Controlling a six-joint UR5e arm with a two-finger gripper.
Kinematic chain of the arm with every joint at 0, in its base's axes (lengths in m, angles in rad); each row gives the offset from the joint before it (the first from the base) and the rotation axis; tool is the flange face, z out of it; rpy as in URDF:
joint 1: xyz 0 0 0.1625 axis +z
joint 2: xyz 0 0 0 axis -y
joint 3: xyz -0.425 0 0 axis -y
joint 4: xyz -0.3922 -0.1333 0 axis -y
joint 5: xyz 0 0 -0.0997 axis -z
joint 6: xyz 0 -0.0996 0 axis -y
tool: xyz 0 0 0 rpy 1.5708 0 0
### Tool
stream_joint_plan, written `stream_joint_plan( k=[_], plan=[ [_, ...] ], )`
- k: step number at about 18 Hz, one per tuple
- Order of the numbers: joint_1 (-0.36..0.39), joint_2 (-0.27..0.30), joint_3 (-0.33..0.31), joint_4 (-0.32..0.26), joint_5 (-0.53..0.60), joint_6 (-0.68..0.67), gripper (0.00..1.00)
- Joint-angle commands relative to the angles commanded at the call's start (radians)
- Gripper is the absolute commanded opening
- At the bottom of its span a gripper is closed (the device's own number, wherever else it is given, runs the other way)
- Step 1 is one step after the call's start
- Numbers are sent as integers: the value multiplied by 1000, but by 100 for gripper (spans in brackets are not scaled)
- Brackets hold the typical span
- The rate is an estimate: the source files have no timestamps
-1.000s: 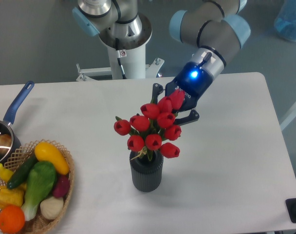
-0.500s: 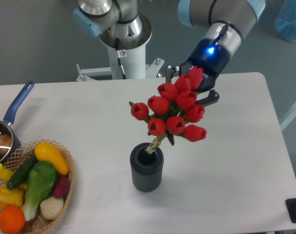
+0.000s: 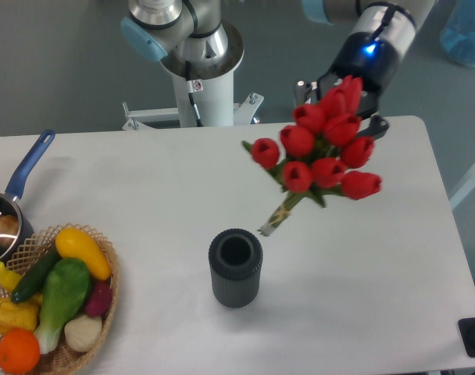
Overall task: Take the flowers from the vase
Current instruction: 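Carry the tulip bouquet away from the vase, holding it aloft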
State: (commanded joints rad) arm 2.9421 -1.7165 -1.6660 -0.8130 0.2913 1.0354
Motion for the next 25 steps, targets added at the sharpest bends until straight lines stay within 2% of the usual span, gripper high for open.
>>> stream_joint_plan(
  k=[3,7,10,13,15,19,21,23,25],
  plan=[
    [0,-14,-5,-5,110,2,0],
    [2,-38,0,-3,317,24,0],
    [18,-40,-1,-3,403,86,0],
    [20,-52,0,-8,572,91,0],
    [18,-81,11,-9,658,94,0],
    [-8,-117,35,-6,735,112,0],
    [-24,-130,38,-9,822,159,0],
    [-82,-158,54,-11,894,170,0],
    [-110,-187,81,-37,1009,172,0]
  ],
)
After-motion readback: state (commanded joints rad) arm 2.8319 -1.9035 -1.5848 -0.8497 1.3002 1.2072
